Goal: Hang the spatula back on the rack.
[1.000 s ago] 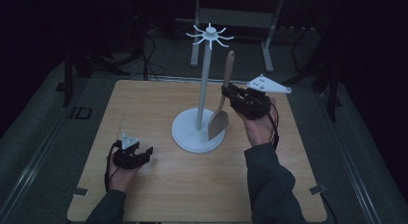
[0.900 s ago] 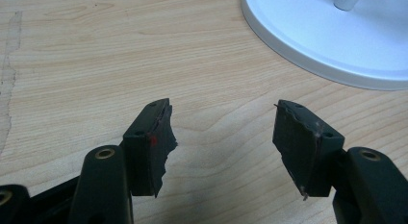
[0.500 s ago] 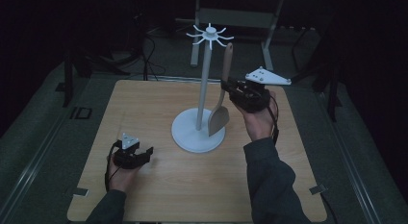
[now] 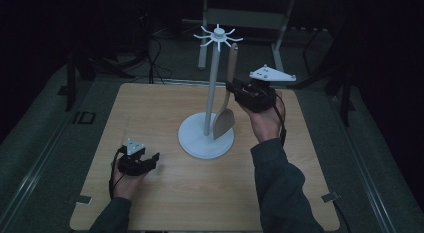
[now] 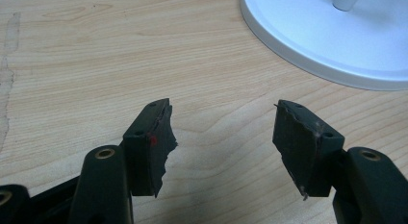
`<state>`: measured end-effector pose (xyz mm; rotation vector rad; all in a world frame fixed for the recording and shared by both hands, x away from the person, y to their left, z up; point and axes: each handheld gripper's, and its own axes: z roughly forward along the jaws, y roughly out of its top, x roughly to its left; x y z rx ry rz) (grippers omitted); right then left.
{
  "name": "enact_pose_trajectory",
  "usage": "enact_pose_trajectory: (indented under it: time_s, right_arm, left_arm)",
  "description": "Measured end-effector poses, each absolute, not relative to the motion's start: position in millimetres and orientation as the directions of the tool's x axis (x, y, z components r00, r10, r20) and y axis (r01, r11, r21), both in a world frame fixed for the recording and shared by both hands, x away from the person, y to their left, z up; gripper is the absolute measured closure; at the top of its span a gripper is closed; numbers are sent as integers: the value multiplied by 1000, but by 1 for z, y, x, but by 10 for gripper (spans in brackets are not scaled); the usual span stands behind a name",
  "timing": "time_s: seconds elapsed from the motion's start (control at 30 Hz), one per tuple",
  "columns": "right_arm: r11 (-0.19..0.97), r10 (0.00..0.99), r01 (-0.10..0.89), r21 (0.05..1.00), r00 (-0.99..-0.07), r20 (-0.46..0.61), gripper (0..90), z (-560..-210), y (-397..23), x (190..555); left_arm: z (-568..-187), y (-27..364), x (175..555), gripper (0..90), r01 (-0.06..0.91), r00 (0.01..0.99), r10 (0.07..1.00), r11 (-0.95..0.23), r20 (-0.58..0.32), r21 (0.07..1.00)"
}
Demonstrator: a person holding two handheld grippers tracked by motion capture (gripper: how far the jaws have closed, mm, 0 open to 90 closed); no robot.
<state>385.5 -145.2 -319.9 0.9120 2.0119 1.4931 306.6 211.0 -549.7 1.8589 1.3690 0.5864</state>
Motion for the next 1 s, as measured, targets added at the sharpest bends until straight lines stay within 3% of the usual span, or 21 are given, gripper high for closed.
enact_pose_trajectory:
  time_s: [0.2, 0.43, 0.57, 1.0]
  right_arm:
    - [206, 745, 227, 952, -667, -2, 730, -323, -140, 390]
    - [222, 769, 185, 957, -637, -56, 455, -328, -141, 385]
    - [236, 790, 176, 956, -607, -84, 379, -333, -142, 384]
    - [245, 798, 196, 950, -597, -82, 324, -346, -150, 379]
  left_arm:
    - [-550, 211, 307, 392, 604, 325, 943, -154, -66, 782]
    - [-550, 211, 307, 392, 604, 326, 943, -155, -65, 781]
    - [-550, 211, 307, 392, 605, 325, 943, -153, -67, 781]
    - [-550, 210, 307, 391, 604, 329, 942, -157, -65, 781]
